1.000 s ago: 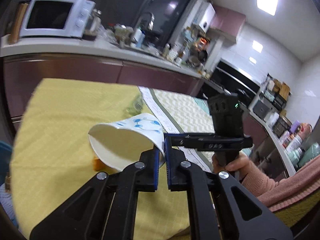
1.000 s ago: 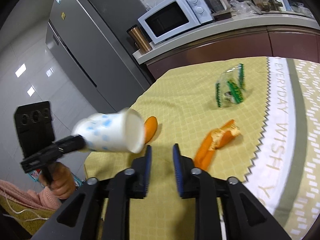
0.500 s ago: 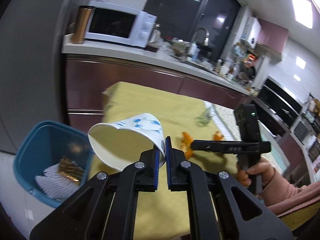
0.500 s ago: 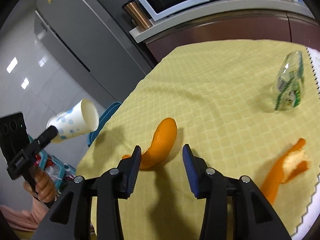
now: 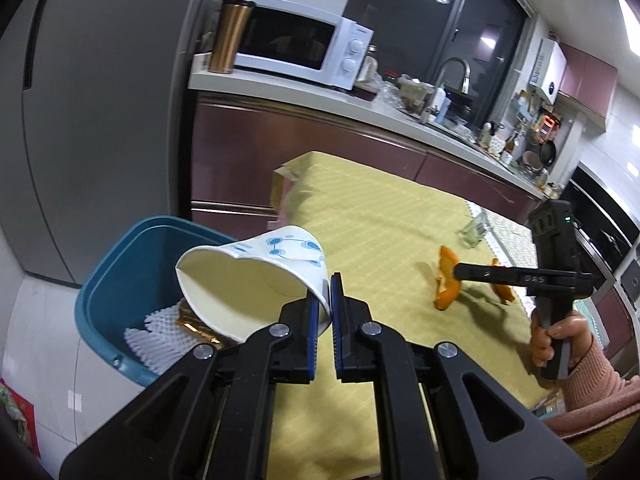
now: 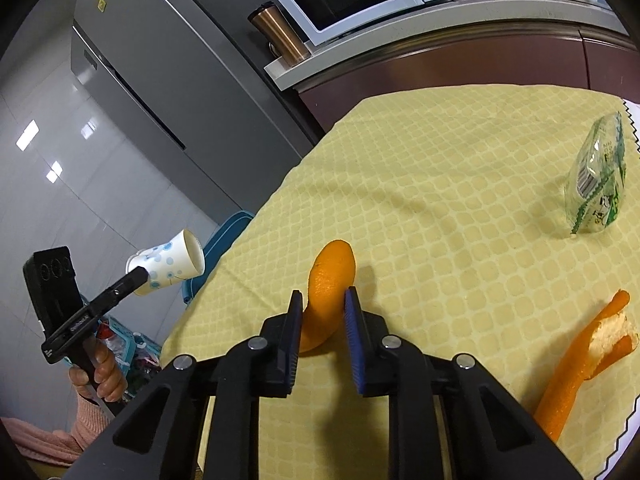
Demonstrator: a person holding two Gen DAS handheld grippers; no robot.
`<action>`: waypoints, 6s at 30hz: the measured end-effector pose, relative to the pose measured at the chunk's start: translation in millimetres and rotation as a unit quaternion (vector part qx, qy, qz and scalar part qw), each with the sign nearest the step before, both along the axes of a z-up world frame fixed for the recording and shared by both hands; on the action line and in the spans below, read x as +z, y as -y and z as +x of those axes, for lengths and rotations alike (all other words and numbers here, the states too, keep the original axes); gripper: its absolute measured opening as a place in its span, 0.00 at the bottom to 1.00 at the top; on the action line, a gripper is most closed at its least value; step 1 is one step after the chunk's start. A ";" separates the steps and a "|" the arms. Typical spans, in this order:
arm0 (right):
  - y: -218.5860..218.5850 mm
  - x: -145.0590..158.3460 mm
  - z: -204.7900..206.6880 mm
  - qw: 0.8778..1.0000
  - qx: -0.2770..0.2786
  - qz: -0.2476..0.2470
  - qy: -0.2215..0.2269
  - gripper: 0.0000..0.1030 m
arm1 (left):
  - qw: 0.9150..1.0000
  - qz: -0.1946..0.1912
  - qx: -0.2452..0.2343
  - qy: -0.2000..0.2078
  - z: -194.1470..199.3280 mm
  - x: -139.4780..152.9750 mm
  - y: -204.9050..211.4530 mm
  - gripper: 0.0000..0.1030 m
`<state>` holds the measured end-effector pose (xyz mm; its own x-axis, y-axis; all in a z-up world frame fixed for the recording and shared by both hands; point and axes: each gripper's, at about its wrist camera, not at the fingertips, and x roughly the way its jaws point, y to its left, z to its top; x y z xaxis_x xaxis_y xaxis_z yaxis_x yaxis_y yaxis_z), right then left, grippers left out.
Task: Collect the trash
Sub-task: 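Carry the cup toward the bin with the left tool while the right tool grasps an orange peel, then carry the paper cup and orange peel with both tools over the blue bin, then open both tools to drop the cup and peel into the bin, then move both open tools back over the table toward the peel and wrapper, then grasp the orange peel with the left tool while the right tool grasps the clear green wrapper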
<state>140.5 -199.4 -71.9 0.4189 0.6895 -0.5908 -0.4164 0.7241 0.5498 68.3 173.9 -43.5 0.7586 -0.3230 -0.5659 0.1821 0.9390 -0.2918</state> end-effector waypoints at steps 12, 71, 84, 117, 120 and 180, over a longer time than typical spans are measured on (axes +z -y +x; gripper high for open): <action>-39.4 24.2 -1.7 0.999 0.040 0.013 0.029 0.17 | 0.999 0.009 0.044 -0.010 -7.0 -4.9 -30.4 0.06; -237.4 16.0 32.8 0.981 0.175 -0.075 0.032 0.17 | 0.991 0.020 0.105 -0.083 43.5 -64.7 -65.2 0.06; -247.5 -4.3 51.6 0.981 0.169 -0.097 0.002 0.20 | 0.988 0.003 0.104 -0.112 69.1 -90.1 -61.5 0.07; -107.7 42.0 5.0 0.991 0.105 -0.032 0.069 0.29 | 0.999 -0.020 -0.030 -0.006 28.4 -15.1 45.2 0.42; -72.2 43.2 -2.1 0.994 0.071 -0.039 0.077 0.30 | 0.998 -0.021 -0.065 -0.005 30.3 -12.6 78.6 0.43; 109.9 -4.3 34.8 0.983 -0.158 -0.082 0.045 0.42 | 0.968 0.014 -0.227 -0.103 85.5 -45.4 313.7 0.14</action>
